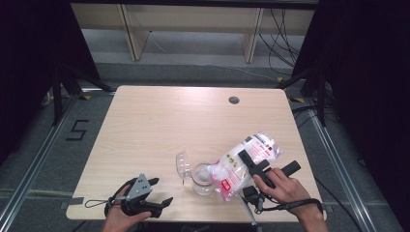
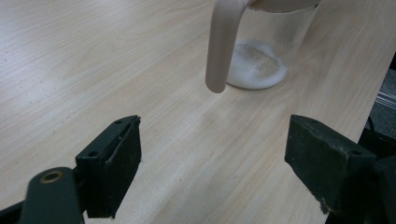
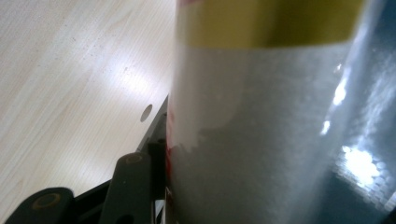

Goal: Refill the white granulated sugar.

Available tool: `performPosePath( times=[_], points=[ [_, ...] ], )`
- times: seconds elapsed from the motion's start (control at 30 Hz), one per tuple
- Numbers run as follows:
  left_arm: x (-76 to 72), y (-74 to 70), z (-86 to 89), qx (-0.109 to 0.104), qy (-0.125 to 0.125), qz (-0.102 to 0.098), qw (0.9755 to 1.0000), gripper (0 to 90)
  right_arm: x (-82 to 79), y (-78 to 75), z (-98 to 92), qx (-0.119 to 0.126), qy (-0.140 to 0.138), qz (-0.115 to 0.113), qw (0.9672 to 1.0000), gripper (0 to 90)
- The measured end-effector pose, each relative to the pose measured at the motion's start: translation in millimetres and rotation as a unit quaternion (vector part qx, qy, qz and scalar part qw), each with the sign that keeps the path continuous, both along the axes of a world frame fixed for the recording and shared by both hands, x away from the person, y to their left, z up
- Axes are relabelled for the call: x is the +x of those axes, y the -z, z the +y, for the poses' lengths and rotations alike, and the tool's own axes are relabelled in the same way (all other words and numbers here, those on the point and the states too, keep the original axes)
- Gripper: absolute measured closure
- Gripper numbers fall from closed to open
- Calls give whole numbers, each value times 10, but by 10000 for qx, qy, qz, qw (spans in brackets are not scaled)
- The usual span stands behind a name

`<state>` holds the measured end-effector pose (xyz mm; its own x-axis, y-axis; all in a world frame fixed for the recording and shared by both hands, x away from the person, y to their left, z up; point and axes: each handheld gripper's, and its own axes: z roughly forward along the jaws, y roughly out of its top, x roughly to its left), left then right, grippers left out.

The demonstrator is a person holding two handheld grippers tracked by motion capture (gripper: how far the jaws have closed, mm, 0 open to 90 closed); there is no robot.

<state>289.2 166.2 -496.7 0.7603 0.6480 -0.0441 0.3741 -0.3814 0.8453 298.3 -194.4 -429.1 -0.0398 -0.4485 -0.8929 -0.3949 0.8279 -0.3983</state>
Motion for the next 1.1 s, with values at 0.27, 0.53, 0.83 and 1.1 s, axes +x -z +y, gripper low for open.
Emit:
performPosePath(
  times=[0.27,0.53,0.83,1.1],
  points=[
    [-11,-2,-10,-45,-27,36,10000,183,1,-14,4,-28,-69,1,10000,554],
    [3,-7,4,14,32,-49,10000,183,1,-25,3,-64,-75,-49,9999,557],
    [-3,0,-3,-38,-15,3,10000,183,-8,-47,-15,-47,1,-47,10000,560],
    [-5,1,-6,-56,-20,23,10000,183,-16,-39,-17,-18,-7,-68,10000,563]
  ],
)
